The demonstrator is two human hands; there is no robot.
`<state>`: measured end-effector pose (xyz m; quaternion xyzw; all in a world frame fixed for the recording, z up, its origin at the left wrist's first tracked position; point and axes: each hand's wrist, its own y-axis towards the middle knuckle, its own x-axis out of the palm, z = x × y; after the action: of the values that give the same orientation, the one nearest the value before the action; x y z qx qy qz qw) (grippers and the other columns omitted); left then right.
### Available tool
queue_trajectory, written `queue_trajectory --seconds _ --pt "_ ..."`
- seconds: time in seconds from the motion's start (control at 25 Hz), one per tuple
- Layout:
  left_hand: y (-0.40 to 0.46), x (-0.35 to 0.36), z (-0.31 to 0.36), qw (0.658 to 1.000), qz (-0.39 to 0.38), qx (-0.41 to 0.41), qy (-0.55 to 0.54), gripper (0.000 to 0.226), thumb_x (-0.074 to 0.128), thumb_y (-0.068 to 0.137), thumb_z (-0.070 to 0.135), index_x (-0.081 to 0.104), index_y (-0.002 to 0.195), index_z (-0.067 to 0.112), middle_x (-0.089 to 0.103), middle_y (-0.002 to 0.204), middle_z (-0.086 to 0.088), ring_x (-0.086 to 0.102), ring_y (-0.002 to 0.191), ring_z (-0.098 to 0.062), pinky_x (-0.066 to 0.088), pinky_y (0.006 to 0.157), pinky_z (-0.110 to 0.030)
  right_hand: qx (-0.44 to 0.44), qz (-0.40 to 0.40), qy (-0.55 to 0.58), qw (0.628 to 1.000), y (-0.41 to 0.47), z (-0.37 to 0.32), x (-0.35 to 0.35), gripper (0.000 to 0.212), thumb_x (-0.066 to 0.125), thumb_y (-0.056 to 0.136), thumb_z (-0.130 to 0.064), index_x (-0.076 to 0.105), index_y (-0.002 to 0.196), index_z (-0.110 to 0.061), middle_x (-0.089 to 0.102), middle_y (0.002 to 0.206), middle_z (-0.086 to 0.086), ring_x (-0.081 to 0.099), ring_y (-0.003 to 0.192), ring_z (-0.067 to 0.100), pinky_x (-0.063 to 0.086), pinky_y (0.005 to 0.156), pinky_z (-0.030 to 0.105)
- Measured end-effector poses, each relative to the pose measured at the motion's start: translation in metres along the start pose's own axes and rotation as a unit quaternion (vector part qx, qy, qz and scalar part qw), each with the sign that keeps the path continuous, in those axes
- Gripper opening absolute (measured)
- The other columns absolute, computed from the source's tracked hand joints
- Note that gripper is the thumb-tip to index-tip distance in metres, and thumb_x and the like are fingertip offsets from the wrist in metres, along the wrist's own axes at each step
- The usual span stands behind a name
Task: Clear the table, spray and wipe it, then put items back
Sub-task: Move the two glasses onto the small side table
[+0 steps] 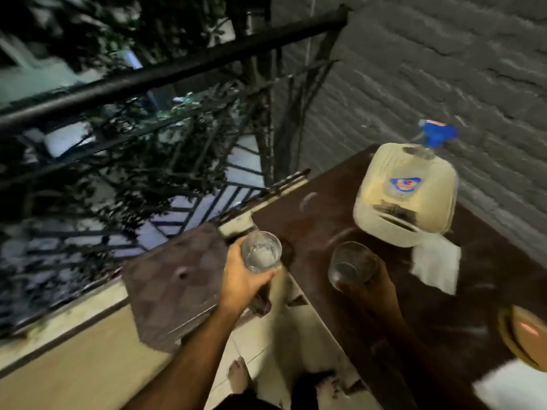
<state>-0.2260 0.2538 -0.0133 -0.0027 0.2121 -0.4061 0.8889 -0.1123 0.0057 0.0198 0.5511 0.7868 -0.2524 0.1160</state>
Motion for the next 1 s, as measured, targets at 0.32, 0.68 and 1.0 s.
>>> queue_trajectory --seconds 0.32,0.68,1.0 --pt "0.015 -0.182 -0.098 0.984 0.149 -0.092 0.010 0.093 0.093 0.051 0.034 0.040 0.128 0.034 0.057 0.124 0.005 0.057 0.114 -0.014 0.048 0.099 -0.036 -0.029 -0.173 -0.051 0.983 0.017 -0.091 0.196 0.060 0.086 0.069 -0.011 0.050 0.115 -0.025 0.055 0.097 -0.011 0.061 0.088 0.003 0.044 0.056 0.010" --pt "0.053 -0.239 -0.206 0.962 0.221 -0.159 -0.004 0.088 0.094 0.054 0.024 0.043 0.125 0.032 0.060 0.121 0.008 0.059 0.111 -0.013 0.048 0.097 -0.032 -0.111 -0.217 -0.207 0.948 0.058 -0.084 0.382 0.077 0.080 0.058 -0.056 0.051 0.124 -0.031 0.064 0.114 -0.007 0.063 0.101 0.014 0.052 0.085 0.030" --pt "0.109 -0.210 -0.286 0.957 0.227 -0.180 -0.017 0.091 0.092 0.057 0.022 0.039 0.131 0.027 0.057 0.117 0.011 0.057 0.109 -0.008 0.049 0.100 -0.030 -0.070 -0.188 -0.241 0.950 0.101 -0.011 0.464 0.089 0.085 0.065 -0.040 0.042 0.139 -0.015 0.059 0.129 0.010 0.059 0.114 0.031 0.049 0.092 0.038"
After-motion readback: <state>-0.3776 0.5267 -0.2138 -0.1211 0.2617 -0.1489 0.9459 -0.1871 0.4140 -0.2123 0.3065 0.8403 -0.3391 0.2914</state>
